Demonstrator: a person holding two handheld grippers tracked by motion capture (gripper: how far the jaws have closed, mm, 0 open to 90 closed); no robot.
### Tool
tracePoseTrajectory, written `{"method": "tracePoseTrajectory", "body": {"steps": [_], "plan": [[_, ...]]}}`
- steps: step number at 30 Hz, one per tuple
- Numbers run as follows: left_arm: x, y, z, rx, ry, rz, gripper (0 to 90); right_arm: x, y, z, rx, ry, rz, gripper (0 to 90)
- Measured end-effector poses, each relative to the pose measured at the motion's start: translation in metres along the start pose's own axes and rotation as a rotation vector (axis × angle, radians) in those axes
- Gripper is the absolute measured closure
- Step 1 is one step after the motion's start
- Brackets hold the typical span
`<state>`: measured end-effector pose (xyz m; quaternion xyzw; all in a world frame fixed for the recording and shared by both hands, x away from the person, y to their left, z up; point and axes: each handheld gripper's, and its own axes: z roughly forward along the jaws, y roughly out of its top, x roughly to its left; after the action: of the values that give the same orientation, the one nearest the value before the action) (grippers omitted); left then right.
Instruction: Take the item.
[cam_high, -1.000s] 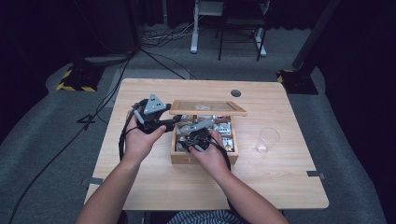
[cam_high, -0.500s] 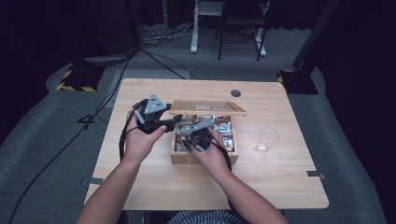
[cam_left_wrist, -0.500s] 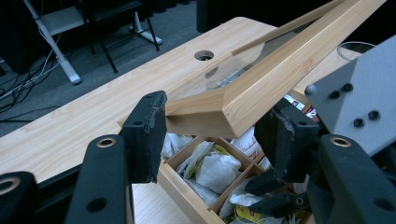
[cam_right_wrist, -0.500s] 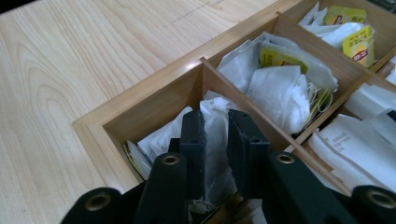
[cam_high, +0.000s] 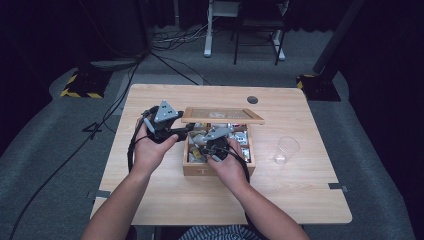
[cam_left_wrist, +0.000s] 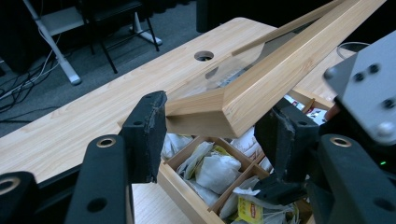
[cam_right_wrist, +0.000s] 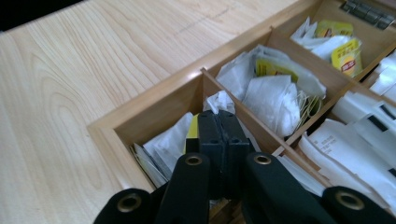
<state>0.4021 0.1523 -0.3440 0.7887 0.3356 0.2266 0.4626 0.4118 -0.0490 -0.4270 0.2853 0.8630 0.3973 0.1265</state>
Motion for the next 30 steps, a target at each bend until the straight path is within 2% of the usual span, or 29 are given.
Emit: {"method": "tracePoseTrajectory", "body": {"steps": [24,30], "plan": [[0.000,0.000,0.001,0.003,-0.001,0.001,44.0,-0.005,0.014,-0.053,-0.141,0.029,0.037,90.0],[0.000,0.000,0.001,0.003,0.000,0.002,44.0,0.000,0.017,-0.055,-0.188,0.032,0.008,90.0]]}}
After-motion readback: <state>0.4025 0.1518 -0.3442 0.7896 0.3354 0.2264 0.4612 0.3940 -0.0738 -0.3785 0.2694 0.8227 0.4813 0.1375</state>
